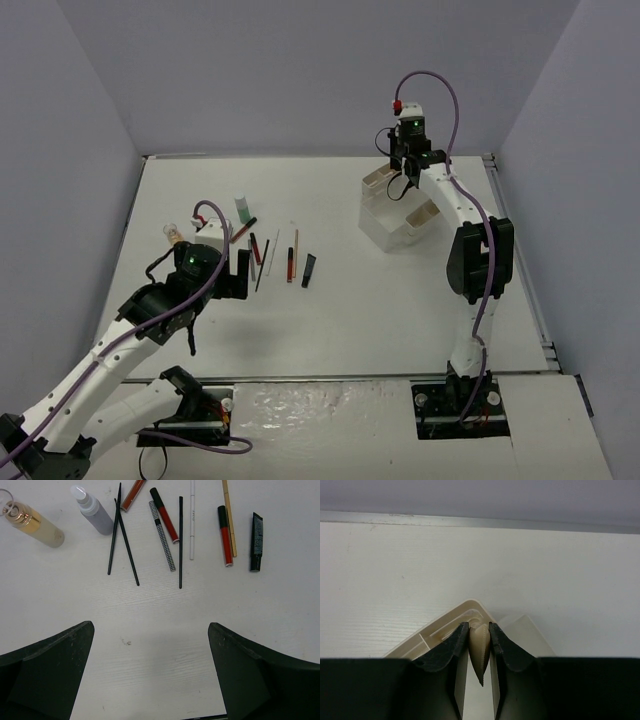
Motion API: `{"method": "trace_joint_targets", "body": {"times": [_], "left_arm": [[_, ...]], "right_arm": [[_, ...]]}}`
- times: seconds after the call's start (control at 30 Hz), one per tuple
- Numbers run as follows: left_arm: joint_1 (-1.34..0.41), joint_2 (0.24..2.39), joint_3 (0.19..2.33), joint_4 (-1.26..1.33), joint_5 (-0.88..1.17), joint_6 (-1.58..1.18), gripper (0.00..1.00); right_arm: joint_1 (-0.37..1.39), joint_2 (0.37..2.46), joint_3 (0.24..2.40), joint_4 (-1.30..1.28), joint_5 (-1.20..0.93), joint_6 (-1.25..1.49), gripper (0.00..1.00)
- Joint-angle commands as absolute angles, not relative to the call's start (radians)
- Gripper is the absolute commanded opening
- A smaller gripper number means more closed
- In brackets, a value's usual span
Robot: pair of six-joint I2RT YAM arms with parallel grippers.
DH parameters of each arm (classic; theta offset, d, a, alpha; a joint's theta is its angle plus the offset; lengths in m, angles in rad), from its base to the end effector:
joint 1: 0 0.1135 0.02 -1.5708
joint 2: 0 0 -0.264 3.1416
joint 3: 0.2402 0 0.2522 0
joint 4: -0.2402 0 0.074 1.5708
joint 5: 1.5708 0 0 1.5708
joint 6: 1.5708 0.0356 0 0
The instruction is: Organize the makeup
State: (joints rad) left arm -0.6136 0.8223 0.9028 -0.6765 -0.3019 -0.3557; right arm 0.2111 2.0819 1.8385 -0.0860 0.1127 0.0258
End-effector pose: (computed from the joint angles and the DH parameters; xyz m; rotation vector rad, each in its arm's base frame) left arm 0.1443 -0.0887 0.3258 0.1041 2.1435 -0.2403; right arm 0.4945 0.1019 0.3076 -0.0993 1.8958 0.0540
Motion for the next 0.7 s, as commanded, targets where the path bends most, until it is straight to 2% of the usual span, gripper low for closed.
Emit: {"method": "trace_joint_targets", "body": {"times": [0.0, 0.37, 0.67], "left_arm": [[-0.606, 0.836, 0.920, -0.640, -0.282, -0.371, 0.97], [-0.607, 0.933, 0.964, -0.624, -0.162, -0.403, 0.97], [-0.705, 1.155, 1.065, -0.552, -0.112, -0.482, 0.96]], "right_arm": [[0.200, 2.051, 1.838, -0.018, 0.092, 0.040, 0.25], [0.189, 1.960, 1.816, -0.028, 0.073, 0.035, 0.54], [0.189, 1.661, 1.604, -0.061, 0.045, 0.115, 0.87]]}}
